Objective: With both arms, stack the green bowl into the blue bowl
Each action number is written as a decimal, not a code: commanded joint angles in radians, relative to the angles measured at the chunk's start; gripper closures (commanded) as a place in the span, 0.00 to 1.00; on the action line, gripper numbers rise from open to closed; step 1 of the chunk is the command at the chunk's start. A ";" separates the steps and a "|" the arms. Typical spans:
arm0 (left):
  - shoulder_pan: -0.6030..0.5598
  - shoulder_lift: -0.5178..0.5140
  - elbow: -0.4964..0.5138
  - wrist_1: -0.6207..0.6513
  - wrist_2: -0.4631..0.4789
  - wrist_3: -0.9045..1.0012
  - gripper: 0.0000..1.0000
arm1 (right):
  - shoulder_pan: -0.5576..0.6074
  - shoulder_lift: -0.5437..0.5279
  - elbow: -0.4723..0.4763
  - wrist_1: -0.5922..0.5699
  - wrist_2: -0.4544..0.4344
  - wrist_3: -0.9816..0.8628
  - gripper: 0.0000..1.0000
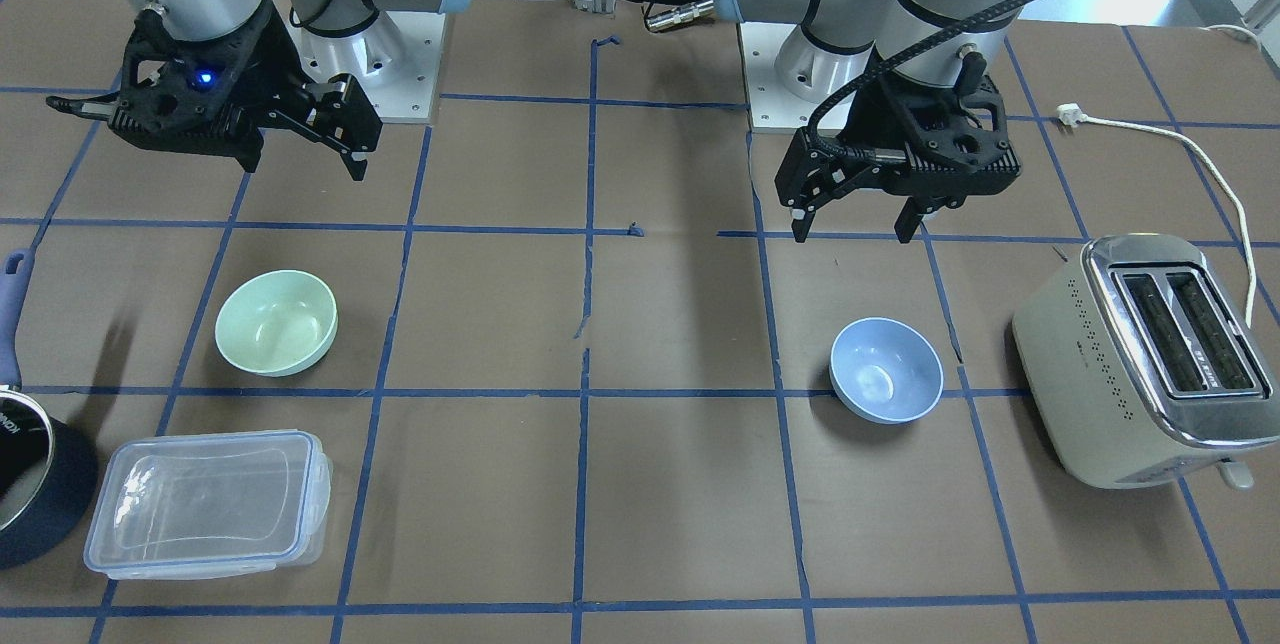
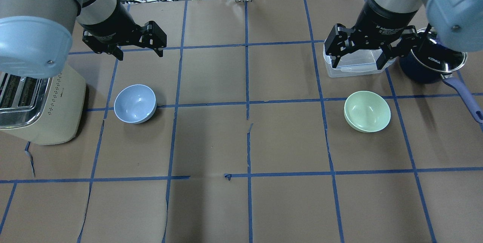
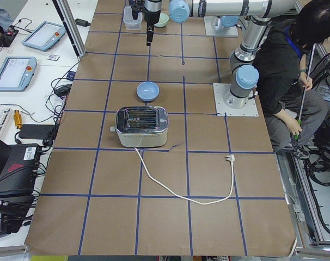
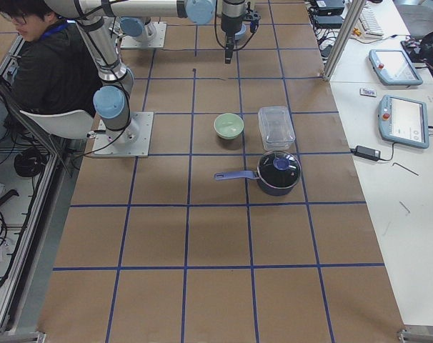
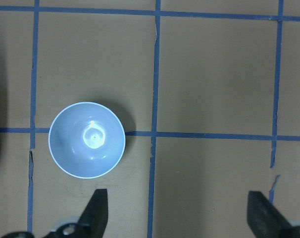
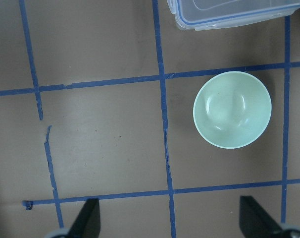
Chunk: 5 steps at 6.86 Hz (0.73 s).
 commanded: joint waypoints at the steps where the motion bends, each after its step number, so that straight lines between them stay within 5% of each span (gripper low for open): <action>1: 0.000 0.000 -0.003 0.000 -0.002 0.000 0.00 | -0.002 0.001 0.000 -0.003 0.005 0.000 0.00; 5: 0.000 0.012 -0.005 -0.001 -0.004 0.000 0.00 | -0.002 0.003 0.001 -0.006 0.003 0.000 0.00</action>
